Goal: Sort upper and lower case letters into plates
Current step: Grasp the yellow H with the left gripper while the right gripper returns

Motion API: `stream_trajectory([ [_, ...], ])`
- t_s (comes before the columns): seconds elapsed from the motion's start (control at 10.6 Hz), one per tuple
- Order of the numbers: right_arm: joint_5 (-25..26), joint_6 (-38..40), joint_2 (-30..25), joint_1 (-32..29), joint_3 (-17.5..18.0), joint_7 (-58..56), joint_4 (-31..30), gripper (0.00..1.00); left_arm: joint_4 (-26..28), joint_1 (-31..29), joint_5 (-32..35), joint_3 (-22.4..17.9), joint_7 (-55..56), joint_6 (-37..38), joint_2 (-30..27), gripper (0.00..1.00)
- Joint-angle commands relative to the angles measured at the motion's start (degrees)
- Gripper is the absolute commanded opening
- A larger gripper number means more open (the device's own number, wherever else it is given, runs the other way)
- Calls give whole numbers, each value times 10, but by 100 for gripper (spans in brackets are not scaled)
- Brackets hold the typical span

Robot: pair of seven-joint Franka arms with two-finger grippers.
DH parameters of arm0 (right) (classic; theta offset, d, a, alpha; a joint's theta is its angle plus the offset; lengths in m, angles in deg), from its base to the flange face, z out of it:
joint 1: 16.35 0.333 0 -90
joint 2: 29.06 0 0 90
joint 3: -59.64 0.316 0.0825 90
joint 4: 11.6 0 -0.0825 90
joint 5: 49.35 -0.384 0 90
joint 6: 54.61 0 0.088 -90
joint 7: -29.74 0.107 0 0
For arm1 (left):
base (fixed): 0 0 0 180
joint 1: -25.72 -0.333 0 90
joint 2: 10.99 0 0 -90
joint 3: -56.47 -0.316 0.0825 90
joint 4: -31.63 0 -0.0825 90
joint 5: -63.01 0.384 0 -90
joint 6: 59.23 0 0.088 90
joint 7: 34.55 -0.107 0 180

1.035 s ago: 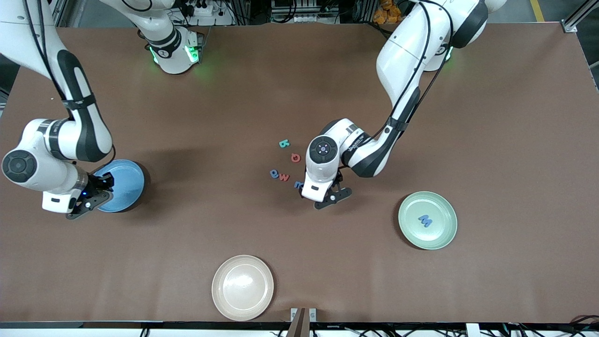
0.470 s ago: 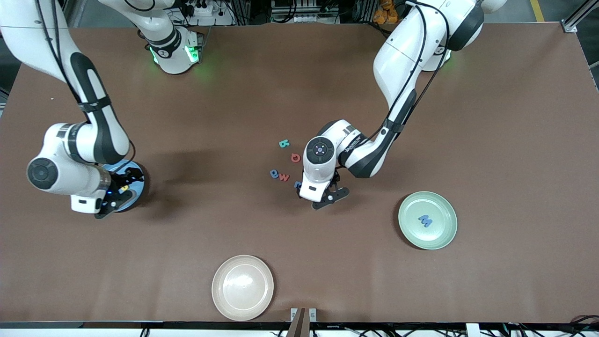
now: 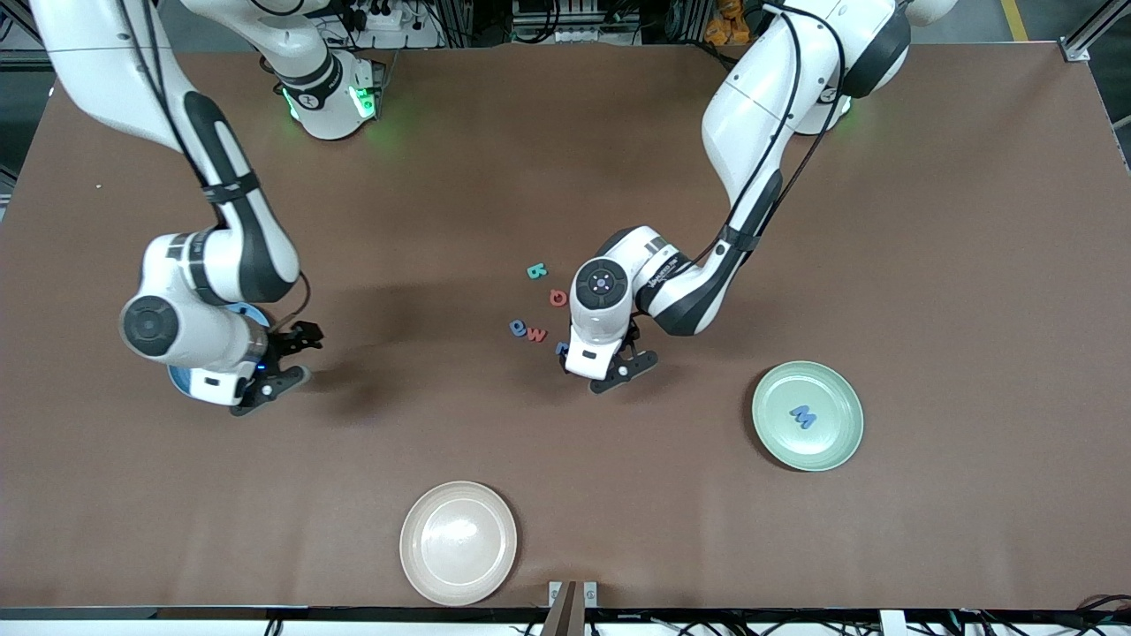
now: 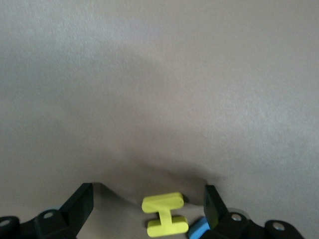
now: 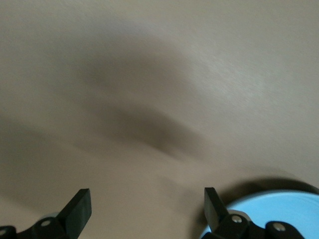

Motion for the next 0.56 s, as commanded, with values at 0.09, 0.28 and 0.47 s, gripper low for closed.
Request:
stream_trajectory([
  [0.09,-9,-10,12,1,-3,11,2,100,-9,17,4,-2,25,1,3,90],
  [0.28,-8,-8,12,7,-2,25,2,100,-8,15,4,-3,21,1,4,88],
  [0.47,-8,-5,12,22,-2,52,2,100,-7,13,5,-3,18,1,6,80],
])
